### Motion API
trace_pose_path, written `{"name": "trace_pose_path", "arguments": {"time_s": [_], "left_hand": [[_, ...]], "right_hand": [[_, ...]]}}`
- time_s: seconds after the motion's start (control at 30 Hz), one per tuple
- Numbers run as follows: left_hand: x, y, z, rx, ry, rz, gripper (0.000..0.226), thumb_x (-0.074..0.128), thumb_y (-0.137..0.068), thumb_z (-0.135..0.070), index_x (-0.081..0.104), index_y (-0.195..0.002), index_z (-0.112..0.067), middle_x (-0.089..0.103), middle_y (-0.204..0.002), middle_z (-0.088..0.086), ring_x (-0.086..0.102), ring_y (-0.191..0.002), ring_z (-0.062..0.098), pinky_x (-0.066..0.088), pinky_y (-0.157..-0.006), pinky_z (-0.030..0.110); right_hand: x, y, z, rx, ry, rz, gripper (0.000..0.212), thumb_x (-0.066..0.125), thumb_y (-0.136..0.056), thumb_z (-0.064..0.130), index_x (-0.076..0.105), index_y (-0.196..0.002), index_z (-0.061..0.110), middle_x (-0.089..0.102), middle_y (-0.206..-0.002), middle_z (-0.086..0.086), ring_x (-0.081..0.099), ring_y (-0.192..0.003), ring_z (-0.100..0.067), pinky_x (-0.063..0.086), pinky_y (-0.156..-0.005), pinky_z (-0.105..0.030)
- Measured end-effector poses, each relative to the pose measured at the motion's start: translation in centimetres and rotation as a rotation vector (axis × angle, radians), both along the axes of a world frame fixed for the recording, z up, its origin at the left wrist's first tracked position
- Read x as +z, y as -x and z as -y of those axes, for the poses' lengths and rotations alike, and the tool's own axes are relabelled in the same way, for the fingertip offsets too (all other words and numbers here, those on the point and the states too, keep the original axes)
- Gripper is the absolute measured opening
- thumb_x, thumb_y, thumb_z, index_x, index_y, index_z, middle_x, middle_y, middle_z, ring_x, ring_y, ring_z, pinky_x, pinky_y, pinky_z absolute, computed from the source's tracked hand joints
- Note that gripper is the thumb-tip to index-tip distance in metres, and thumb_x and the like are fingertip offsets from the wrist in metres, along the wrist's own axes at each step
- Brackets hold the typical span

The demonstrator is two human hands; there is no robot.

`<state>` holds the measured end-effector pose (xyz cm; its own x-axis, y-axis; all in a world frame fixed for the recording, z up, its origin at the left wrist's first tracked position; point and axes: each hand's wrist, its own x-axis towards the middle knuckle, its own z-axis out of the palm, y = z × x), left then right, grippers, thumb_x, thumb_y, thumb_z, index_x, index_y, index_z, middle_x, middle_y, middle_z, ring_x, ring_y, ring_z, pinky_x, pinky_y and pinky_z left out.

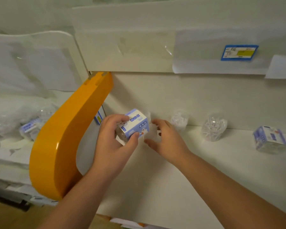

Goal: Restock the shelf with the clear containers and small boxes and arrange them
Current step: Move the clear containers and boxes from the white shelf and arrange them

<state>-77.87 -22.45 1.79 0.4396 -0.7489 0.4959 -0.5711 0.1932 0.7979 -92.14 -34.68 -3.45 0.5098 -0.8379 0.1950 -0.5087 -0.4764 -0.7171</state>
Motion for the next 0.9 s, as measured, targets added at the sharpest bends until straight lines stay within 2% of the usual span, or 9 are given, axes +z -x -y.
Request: {"name": "trace_pose_path", "arguments": {"time_s": [0.07,0.2,0.4,0.5,0.63,0.8,0.9], "left_hand": [[0.2,0.5,0.6,-0.025,0.016,0.024,0.041,0.074,-0.075,-0.018,0.056,-0.11,-0.031,0.054,-0.115,-0.007,0.059,-0.108,0.018,0.053,-0.084,0.036],[0.7,2.6,2.2,-0.029,0.034,0.074,0.045,0.08,-0.076,-0.007,0.059,-0.111,-0.026,0.056,-0.115,-0.007,0.057,-0.109,0.013,0.049,-0.086,0.026],[0.1,7.7,3.8,-0.082,-0.005,0.017,0.045,0.079,-0.076,-0.011,0.059,-0.108,-0.036,0.056,-0.113,-0.018,0.059,-0.102,0.007,0.048,-0.083,0.021],[-0.7,11.2,4.9,-0.151,-0.045,0.013,0.047,0.079,-0.076,-0.01,0.059,-0.107,-0.039,0.056,-0.113,-0.018,0.059,-0.101,0.011,0.048,-0.084,0.023],[-2.1,17.0,6.5,-0.248,-0.089,0.037,0.048,0.08,-0.075,-0.011,0.058,-0.106,-0.039,0.056,-0.113,-0.017,0.056,-0.103,0.005,0.044,-0.085,0.015],[-4.8,23.9,8.4,-0.443,-0.109,0.047,0.042,0.075,-0.072,-0.022,0.057,-0.107,-0.037,0.055,-0.114,-0.018,0.058,-0.107,0.016,0.049,-0.086,0.031],[-6.3,27.1,9.5,-0.522,-0.151,0.129,0.045,0.08,-0.073,-0.016,0.058,-0.108,-0.032,0.052,-0.114,-0.023,0.055,-0.108,0.009,0.047,-0.087,0.022]], "right_hand": [[0.1,1.5,0.0,-0.003,0.007,0.003,0.066,0.077,-0.077,0.04,0.048,-0.134,0.027,0.051,-0.132,0.009,0.053,-0.115,-0.009,0.048,-0.096,-0.035],[1.0,6.2,0.2,-0.031,0.068,0.017,0.059,0.076,-0.076,0.036,0.051,-0.13,0.029,0.052,-0.126,0.015,0.052,-0.116,-0.005,0.047,-0.098,-0.033],[3.3,15.4,0.0,-0.122,0.133,-0.021,0.05,0.074,-0.079,0.037,0.054,-0.125,0.032,0.053,-0.117,0.019,0.052,-0.11,0.001,0.046,-0.097,-0.026],[3.8,21.0,-0.5,-0.2,0.108,-0.035,0.047,0.076,-0.08,0.036,0.055,-0.122,0.034,0.053,-0.113,0.02,0.051,-0.105,0.004,0.045,-0.093,-0.021],[3.7,28.3,-1.4,-0.324,0.084,-0.026,0.049,0.077,-0.078,0.035,0.057,-0.123,0.031,0.052,-0.112,0.02,0.053,-0.104,0.0,0.047,-0.094,-0.025],[3.1,35.1,-2.9,-0.385,0.106,-0.043,0.05,0.076,-0.078,0.035,0.056,-0.123,0.03,0.053,-0.116,0.016,0.053,-0.106,-0.002,0.048,-0.092,-0.028],[2.9,37.5,-3.8,-0.402,0.11,-0.045,0.05,0.076,-0.079,0.033,0.055,-0.124,0.027,0.052,-0.116,0.015,0.051,-0.106,-0.002,0.047,-0.092,-0.027]]}}
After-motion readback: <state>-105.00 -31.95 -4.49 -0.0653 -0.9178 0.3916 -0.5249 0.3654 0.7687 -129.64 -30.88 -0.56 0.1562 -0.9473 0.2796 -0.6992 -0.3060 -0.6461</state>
